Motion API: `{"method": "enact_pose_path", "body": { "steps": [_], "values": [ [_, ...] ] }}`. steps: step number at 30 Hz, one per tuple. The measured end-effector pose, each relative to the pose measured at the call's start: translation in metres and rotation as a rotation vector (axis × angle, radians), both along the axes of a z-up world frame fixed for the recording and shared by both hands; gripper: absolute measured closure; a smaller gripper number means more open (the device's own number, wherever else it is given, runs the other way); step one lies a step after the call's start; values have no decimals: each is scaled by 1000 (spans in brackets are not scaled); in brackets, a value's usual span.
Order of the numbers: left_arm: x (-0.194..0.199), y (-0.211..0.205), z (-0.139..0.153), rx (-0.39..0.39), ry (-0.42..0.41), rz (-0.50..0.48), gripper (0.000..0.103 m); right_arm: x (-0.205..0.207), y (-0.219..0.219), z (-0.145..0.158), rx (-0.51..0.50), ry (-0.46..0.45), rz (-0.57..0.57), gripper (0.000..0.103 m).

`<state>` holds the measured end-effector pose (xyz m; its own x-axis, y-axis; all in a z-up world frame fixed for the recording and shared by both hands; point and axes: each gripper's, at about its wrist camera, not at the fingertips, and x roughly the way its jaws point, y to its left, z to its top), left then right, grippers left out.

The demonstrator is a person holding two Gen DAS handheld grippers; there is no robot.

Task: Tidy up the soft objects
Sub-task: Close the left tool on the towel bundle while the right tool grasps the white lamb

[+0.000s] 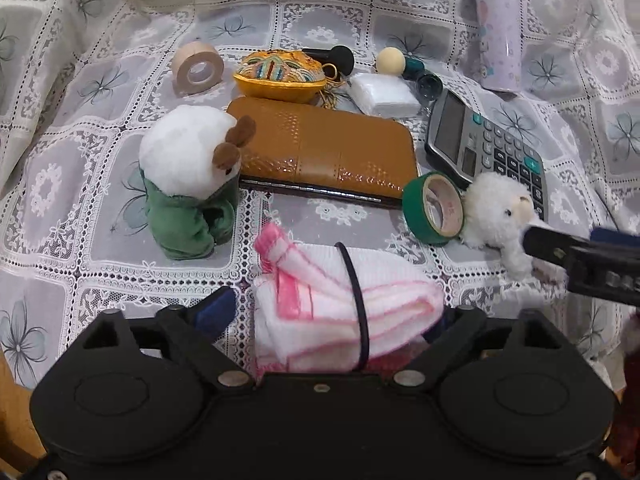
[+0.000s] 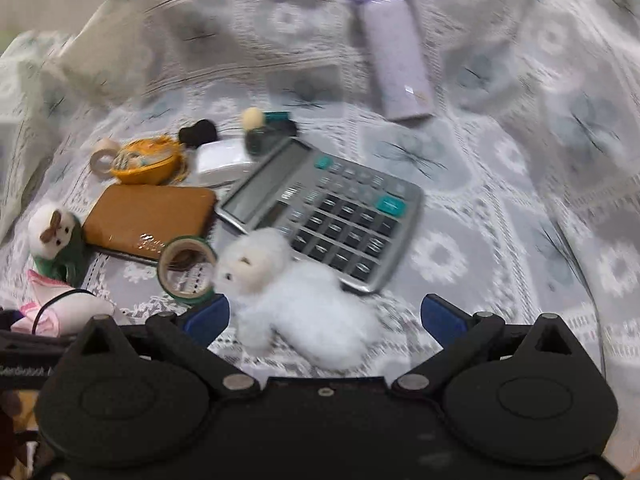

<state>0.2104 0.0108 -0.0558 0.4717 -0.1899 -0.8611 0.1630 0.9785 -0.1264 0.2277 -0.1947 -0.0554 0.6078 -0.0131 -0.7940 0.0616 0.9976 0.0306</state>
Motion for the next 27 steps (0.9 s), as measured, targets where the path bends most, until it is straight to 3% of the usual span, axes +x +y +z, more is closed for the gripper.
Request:
{"method": "enact_pose_path", "body": {
  "steps": [8, 18, 23, 27],
  "values": [
    [-5, 2, 7, -25, -6, -15, 10, 24, 15, -16, -51, 18, 86, 2],
    [-5, 3, 5, -43, 10, -1, 10, 20, 19, -23, -25, 71, 116, 45],
    [-3, 3, 4, -38, 9, 6, 8, 6, 7, -14, 20, 121, 78, 45],
    [0, 1, -2, -29, 26, 11, 8, -1, 5, -15, 17, 126, 70, 34]
  ]
}}
